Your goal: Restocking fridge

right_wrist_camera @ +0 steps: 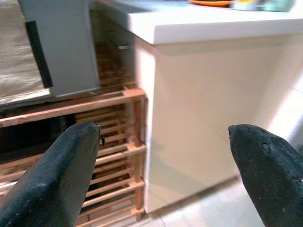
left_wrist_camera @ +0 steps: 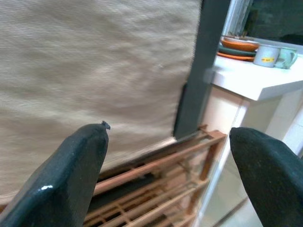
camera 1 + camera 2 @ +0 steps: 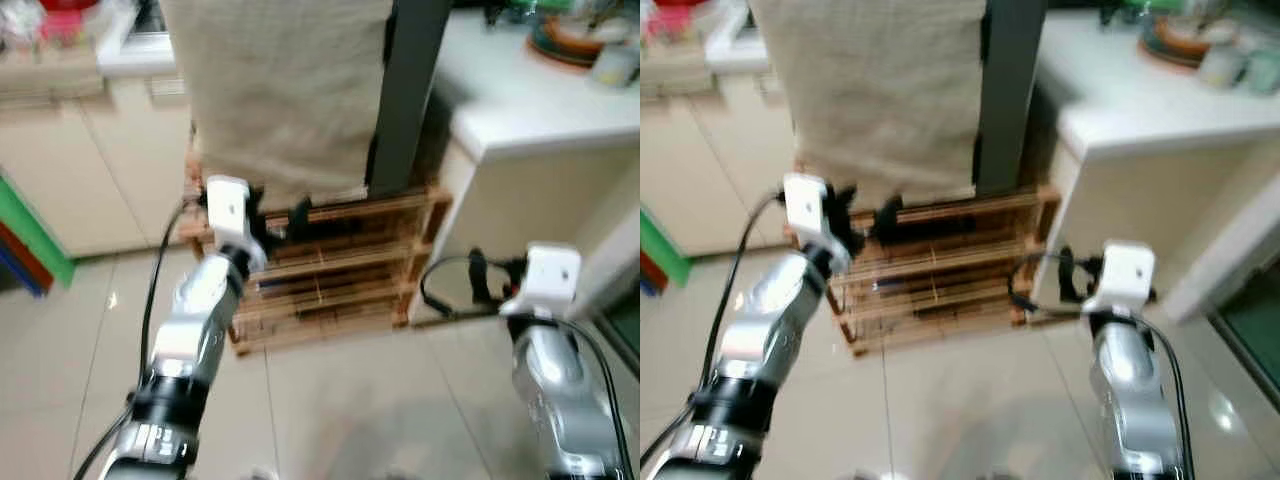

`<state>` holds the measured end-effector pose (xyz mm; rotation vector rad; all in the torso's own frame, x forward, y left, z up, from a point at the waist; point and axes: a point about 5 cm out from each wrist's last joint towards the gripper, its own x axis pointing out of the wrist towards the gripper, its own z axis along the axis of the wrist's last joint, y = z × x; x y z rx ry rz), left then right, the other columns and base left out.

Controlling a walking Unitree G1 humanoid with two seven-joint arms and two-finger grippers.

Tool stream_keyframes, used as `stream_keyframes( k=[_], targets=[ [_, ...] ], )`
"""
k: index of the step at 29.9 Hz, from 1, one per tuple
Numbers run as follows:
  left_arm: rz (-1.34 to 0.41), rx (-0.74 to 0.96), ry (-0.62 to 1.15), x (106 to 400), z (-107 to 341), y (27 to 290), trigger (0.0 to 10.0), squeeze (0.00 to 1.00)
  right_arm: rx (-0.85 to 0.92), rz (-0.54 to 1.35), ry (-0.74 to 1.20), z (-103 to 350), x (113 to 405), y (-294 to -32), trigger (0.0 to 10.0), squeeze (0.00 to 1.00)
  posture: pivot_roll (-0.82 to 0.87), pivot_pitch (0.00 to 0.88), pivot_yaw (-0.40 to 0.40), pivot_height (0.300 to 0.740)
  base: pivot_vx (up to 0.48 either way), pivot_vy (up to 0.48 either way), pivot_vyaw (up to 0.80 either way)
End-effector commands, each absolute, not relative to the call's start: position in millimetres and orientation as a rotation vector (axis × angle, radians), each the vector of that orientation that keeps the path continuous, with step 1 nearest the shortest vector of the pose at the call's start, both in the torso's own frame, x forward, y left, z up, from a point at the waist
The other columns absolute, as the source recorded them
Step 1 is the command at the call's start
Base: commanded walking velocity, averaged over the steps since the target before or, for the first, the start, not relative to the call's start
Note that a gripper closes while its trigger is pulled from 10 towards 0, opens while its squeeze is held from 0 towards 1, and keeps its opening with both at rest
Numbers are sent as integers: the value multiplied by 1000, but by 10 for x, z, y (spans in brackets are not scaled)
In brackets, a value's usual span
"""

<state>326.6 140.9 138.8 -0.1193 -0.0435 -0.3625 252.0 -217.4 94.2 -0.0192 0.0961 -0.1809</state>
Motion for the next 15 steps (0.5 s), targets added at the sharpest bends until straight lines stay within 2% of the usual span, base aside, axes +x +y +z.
stream_keyframes(
  k=[1, 11, 14, 15],
  targets=[
    [-320, -102, -17, 3246, 1368, 1510, 10000, 0, -19, -187, 68, 977, 2490, -2147, 10000, 212, -51, 0, 54, 732, 0, 480, -800],
    [-318, -30, 4, 3276, 1315, 1553, 10000, 0, -21, -237, 23, 1012, 2385, -2297, 10000, 216, -66, 0, 78, 732, 0, 480, -800],
    [-312, -45, 1, 3245, 1309, 1557, 10000, 0, -20, -233, 23, 1009, 2399, -2287, 10000, 212, -64, 0, 76, 732, 0, 480, -800],
    [-329, -59, 8, 3122, 1233, 1487, 10000, 0, -28, -216, 21, 1018, 2417, -2258, 10000, 212, -63, 0, 73, 732, 0, 480, -800]
  ],
)
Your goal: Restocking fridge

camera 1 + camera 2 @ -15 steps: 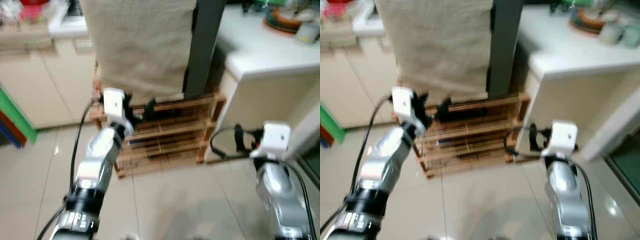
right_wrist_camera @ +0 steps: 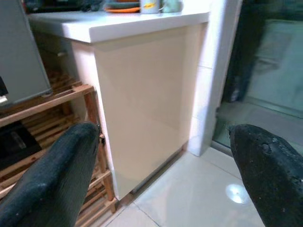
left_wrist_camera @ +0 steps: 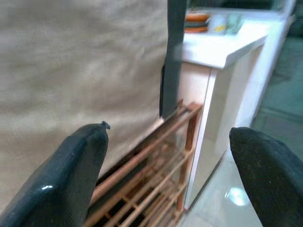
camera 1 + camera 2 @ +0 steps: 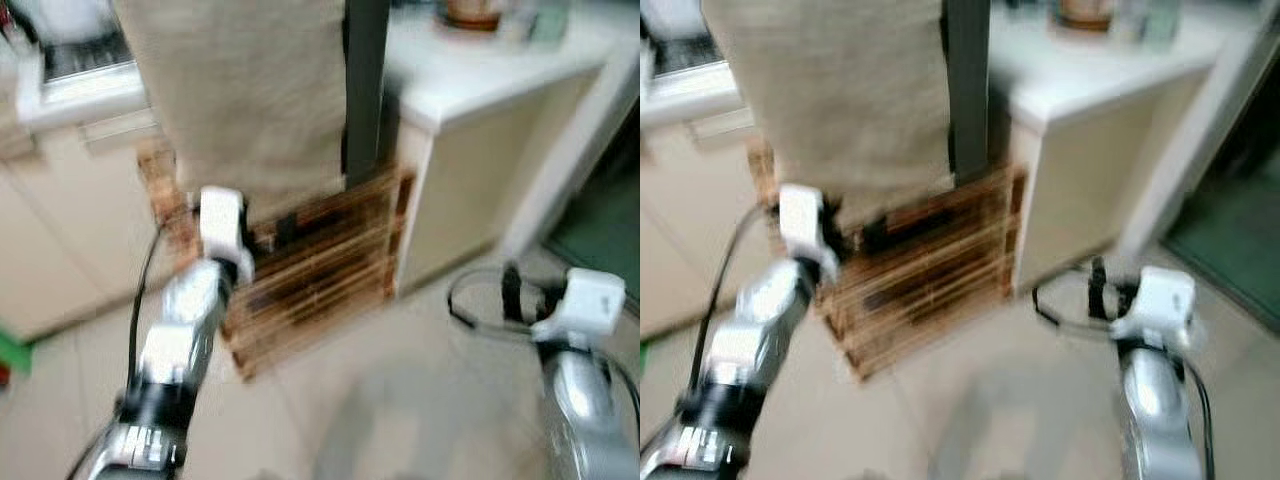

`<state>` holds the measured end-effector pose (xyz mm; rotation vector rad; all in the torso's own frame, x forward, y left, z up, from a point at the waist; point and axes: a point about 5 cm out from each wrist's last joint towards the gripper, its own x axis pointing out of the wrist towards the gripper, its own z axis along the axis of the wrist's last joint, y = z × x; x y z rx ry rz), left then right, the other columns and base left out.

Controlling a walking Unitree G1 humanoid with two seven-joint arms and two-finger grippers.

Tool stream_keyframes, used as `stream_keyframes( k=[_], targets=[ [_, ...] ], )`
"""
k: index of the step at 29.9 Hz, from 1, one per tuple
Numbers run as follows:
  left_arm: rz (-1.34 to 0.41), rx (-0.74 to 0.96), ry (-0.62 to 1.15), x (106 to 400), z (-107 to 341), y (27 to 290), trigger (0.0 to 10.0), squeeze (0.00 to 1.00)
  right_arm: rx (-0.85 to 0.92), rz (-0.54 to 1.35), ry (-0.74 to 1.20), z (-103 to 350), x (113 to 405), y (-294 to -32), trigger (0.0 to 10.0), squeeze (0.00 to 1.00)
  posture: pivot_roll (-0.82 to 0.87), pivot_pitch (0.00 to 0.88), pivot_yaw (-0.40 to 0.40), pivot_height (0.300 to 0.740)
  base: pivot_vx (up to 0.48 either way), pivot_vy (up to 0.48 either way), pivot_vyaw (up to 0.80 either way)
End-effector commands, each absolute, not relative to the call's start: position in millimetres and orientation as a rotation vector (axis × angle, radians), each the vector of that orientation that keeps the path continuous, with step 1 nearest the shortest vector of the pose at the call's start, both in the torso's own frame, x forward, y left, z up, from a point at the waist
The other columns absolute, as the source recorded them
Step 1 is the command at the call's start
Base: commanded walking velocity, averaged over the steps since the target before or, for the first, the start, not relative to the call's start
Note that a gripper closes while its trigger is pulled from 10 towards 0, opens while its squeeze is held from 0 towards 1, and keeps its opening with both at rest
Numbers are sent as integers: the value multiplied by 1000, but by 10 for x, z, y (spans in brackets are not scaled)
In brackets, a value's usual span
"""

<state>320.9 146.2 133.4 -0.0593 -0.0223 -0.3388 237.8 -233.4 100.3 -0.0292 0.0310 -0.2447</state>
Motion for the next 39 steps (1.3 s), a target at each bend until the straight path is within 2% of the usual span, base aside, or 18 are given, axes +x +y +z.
stream_keyframes(
  k=[1, 3, 7, 11, 15, 17, 21, 26, 27, 29, 30, 36, 37, 39],
  targets=[
    [-352, -52, 11, 3046, 1189, 1432, 10000, 0, -33, -208, 20, 1024, 2423, -2251, 10000, 212, -63, 0, 73, 732, 0, 480, -800],
    [-351, -53, 18, 2998, 1137, 1388, 10000, 0, -36, -202, 25, 1019, 2424, -2275, 10000, 216, -65, 0, 47, 732, 0, 480, -800],
    [-247, -88, -18, 3119, 1238, 1512, 10000, 0, 40, -214, 18, 1033, 2418, -2328, 10000, 255, -59, 0, 25, 732, 0, 480, -800],
    [-234, -60, -59, 3168, 1345, 1519, 10000, 0, 27, -193, 18, 1026, 2478, -2317, 10000, 259, -52, 0, 20, 732, 0, 480, -800],
    [-356, -28, -76, 3098, 1406, 1264, 10000, 0, 30, -136, -8, 1063, 2608, -2129, 10000, 263, -41, 0, 32, 732, 0, 480, -800],
    [-363, -24, -78, 3098, 1411, 1248, 10000, 0, 33, -133, -10, 1065, 2620, -2112, 10000, 263, -41, 0, 32, 732, 0, 480, -800],
    [-393, 14, -130, 3166, 1614, 1206, 10000, 0, 60, -85, -42, 1111, 2730, -1893, 10000, 259, 5, 0, 24, 732, 0, 473, -800],
    [-418, 78, -145, 3205, 1697, 1204, 10000, 0, 47, -44, -20, 1000, 2756, -1806, 10000, 259, 22, 0, 46, 732, 0, 464, -800],
    [-409, 76, -132, 3217, 1686, 1220, 10000, 749, 56, -58, -27, 1019, 2772, -1806, 10000, 263, 18, 0, 57, 732, 0, 446, -800],
    [-404, 73, -130, 3224, 1690, 1232, 10000, 749, 59, -63, -32, 1032, 2781, -1797, 10000, 263, 18, 0, 57, 732, 0, 446, -800],
    [-421, 32, -139, 3209, 1725, 1208, 10000, 1000, 60, -75, -39, 1049, 2782, -1810, 10000, 259, 11, 0, 70, 732, 292, 379, -800],
    [-470, -82, -156, 3038, 1740, 1185, 10000, 1000, 44, -92, -34, 1015, 2720, -1861, 10000, 220, -17, 0, 63, 732, 313, 363, -473],
    [-586, -116, -149, 2788, 1733, 1177, 10000, 1000, 21, -80, -28, 1016, 2685, -1892, 10000, 200, -18, 0, 34, 732, 0, 0, 0],
    [-645, -127, -136, 2679, 1727, 1160, 10000, 1000, 11, -74, -25, 1018, 2674, -1910, 10000, 200, -15, 0, 26, 732, 0, 0, 0]
  ],
)
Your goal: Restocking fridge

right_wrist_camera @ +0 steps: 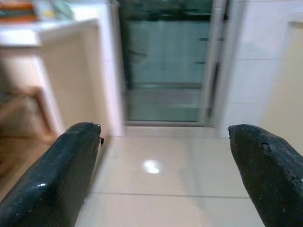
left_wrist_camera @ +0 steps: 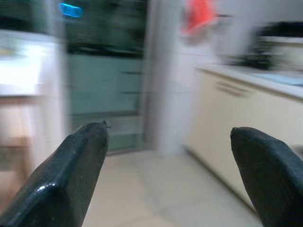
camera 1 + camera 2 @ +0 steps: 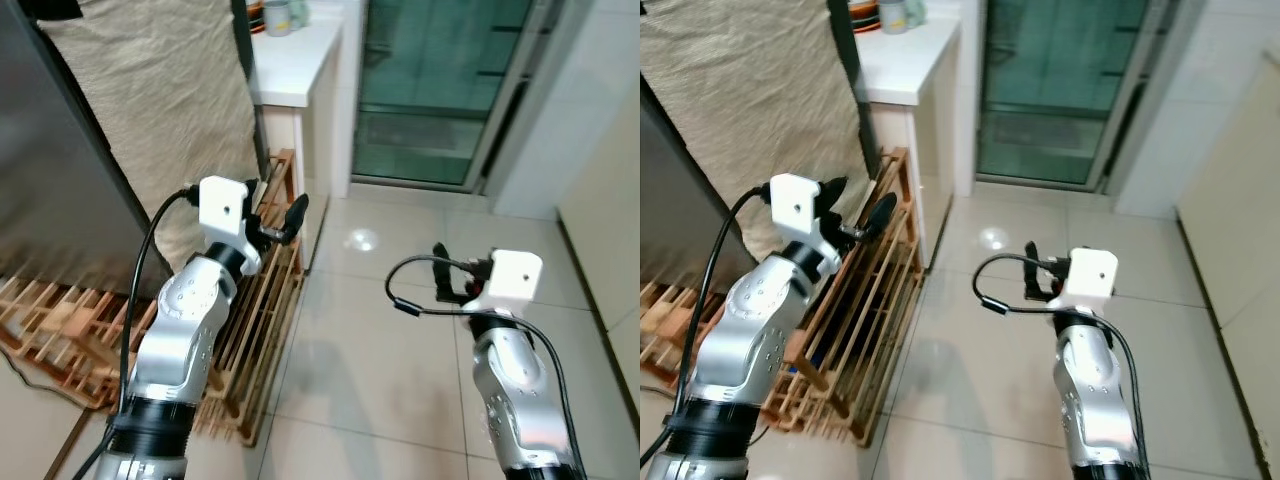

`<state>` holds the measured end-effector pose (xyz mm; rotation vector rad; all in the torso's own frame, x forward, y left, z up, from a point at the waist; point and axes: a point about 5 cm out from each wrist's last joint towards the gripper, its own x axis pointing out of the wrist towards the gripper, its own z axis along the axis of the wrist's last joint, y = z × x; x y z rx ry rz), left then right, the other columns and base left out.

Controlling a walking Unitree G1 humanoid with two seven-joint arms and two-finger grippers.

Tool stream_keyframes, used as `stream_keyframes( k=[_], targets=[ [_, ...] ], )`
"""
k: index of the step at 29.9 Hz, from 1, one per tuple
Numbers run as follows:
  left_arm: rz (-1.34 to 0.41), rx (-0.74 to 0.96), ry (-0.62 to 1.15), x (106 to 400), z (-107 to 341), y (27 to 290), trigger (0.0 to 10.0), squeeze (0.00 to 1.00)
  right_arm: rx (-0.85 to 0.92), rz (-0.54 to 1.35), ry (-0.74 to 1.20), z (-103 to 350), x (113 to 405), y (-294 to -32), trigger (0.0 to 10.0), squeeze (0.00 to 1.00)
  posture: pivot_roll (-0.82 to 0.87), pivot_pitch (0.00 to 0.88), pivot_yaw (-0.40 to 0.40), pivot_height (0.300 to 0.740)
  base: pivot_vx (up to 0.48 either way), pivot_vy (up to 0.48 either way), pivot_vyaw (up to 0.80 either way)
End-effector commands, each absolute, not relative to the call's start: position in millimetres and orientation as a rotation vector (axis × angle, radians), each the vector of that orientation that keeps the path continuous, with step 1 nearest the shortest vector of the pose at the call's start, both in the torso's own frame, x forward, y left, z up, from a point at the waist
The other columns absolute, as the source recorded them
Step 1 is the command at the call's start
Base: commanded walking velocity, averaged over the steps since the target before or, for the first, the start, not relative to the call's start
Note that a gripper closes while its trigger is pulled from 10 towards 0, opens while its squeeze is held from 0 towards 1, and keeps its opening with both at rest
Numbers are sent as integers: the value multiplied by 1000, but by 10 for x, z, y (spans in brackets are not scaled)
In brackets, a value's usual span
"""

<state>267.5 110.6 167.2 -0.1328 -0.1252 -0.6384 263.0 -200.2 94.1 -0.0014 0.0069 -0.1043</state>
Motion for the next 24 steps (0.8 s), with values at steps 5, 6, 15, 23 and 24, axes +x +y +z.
stream_keyframes(
  k=[5, 6, 15, 23, 24],
  targets=[
    [-719, -166, 10, 2449, 1558, 1214, 10000, 0, -8, -28, 19, 955, 2673, -1967, 10000, 200, 34, 0, -31, 732, 0, 0, 0],
    [-722, -165, 12, 2438, 1559, 1197, 10000, 0, -12, -18, 23, 949, 2685, -1968, 10000, 200, 37, 0, -35, 732, 0, 0, 0],
    [-102, -120, 3, 2962, 1534, 1705, 10000, 0, 14, -24, -13, 1062, 2805, -1917, 10000, 204, 11, 0, -19, 732, 0, 0, 0],
    [38, -76, -79, 3195, 1678, 1774, 10000, 0, -6, -41, -15, 1048, 2684, -1967, 10000, 200, -60, 0, 12, 732, 0, 0, 0],
    [25, -80, -91, 3194, 1695, 1769, 10000, 0, -8, -43, -14, 1047, 2672, -1970, 10000, 200, -67, 0, 15, 732, 0, 0, 0]
  ],
)
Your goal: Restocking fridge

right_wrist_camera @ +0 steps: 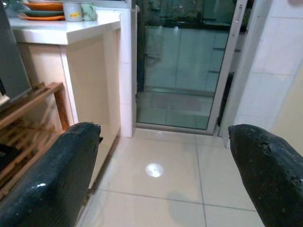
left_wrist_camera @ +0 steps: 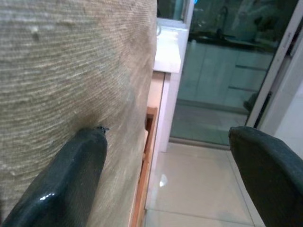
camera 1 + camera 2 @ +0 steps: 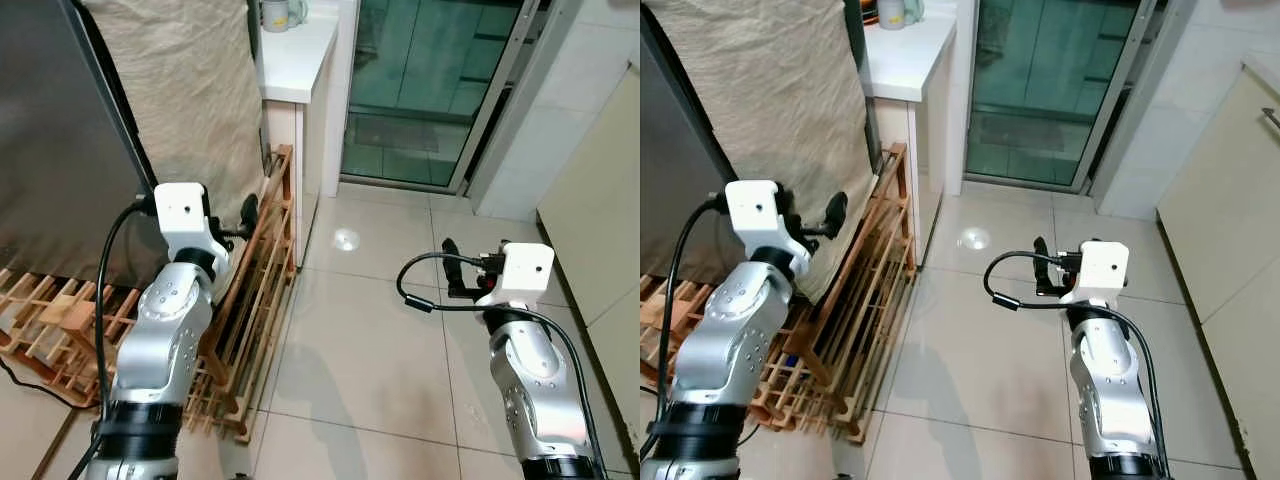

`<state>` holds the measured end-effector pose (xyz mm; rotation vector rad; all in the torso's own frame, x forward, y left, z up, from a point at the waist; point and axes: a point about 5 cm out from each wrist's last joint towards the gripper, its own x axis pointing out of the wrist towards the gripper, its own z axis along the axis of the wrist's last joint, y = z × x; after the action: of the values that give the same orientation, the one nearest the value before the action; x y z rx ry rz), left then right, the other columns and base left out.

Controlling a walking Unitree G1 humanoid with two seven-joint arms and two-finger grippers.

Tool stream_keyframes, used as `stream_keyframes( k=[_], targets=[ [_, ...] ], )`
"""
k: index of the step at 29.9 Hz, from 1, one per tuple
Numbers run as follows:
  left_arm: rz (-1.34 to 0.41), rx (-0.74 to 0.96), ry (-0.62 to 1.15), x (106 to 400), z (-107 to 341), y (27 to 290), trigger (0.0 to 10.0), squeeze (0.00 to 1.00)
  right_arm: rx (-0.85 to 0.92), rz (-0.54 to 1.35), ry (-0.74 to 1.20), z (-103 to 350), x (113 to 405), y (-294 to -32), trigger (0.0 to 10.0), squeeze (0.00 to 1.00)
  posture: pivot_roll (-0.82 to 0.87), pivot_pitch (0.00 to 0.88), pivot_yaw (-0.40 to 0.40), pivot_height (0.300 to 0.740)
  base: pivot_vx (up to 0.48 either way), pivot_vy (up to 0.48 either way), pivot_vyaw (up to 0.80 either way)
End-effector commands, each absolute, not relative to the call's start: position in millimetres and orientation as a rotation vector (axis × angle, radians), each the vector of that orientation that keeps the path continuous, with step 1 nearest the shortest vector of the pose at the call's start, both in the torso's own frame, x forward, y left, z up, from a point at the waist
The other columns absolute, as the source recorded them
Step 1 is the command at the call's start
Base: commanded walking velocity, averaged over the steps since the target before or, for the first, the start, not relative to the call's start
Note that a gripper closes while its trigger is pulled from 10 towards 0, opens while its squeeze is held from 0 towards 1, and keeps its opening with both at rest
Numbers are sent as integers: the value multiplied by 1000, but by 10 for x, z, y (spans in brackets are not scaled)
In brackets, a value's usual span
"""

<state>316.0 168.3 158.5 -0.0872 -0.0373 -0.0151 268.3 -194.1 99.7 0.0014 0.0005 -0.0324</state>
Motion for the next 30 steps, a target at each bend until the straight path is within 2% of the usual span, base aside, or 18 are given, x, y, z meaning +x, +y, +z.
stream_keyframes(
  k=[1, 3, 4, 5, 7, 8, 11, 12, 16, 22, 25, 30],
  targets=[
    [-3, -83, -93, 3188, 1695, 1737, 10000, 0, -10, -47, -13, 1046, 2661, -1980, 10000, 204, -67, 0, 15, 732, 0, 0, 0],
    [-107, -77, -81, 3123, 1662, 1641, 10000, 0, -12, -48, -11, 1046, 2640, -1990, 10000, 196, -78, 0, 21, 732, 0, 0, 0],
    [-219, -63, -48, 3022, 1592, 1549, 10000, 0, -17, -46, -8, 1042, 2629, -1997, 10000, 196, -77, 0, 23, 732, 0, 0, 0],
    [-219, -63, -48, 3022, 1592, 1549, 10000, 0, -17, -46, -8, 1042, 2629, -1997, 10000, 196, -77, 0, 23, 732, 0, 0, 0],
    [-431, -33, 43, 2754, 1379, 1439, 10000, 0, -28, -43, 5, 1012, 2625, -2021, 10000, 200, -63, 0, 22, 732, 0, 0, 0],
    [-473, -19, 75, 2676, 1308, 1442, 10000, 0, -30, -43, 9, 1001, 2628, -2030, 10000, 196, -51, 0, 14, 732, 0, 0, 0],
    [-387, -2, 41, 2717, 1341, 1565, 10000, 0, -26, -47, 12, 1001, 2649, -2039, 10000, 200, -38, 0, 5, 732, 0, 0, 0],
    [-282, 0, -6, 2814, 1435, 1661, 10000, 0, -25, -41, 12, 1004, 2665, -2022, 10000, 200, -29, 0, -4, 732, 0, 0, 0],
    [-183, -3, -43, 2890, 1559, 1803, 10000, 0, -33, -18, 10, 1011, 2687, -1992, 10000, 204, -30, 0, 5, 732, 0, 0, 0],
    [-81, 84, 91, 2832, 1506, 2388, 10000, 0, -45, -22, 12, 990, 2678, -2033, 10000, 200, -6, 0, 18, 732, 0, 0, 0],
    [-37, 111, 159, 2776, 1457, 2643, 10000, 0, -35, -34, 31, 942, 2691, -2045, 10000, 204, 29, 0, -9, 732, 0, 0, 0],
    [-154, 80, 182, 2620, 1387, 2575, 10000, 0, -39, 5, 42, 941, 2796, -1999, 10000, 208, 66, 0, -48, 732, 0, 0, 0]
  ],
)
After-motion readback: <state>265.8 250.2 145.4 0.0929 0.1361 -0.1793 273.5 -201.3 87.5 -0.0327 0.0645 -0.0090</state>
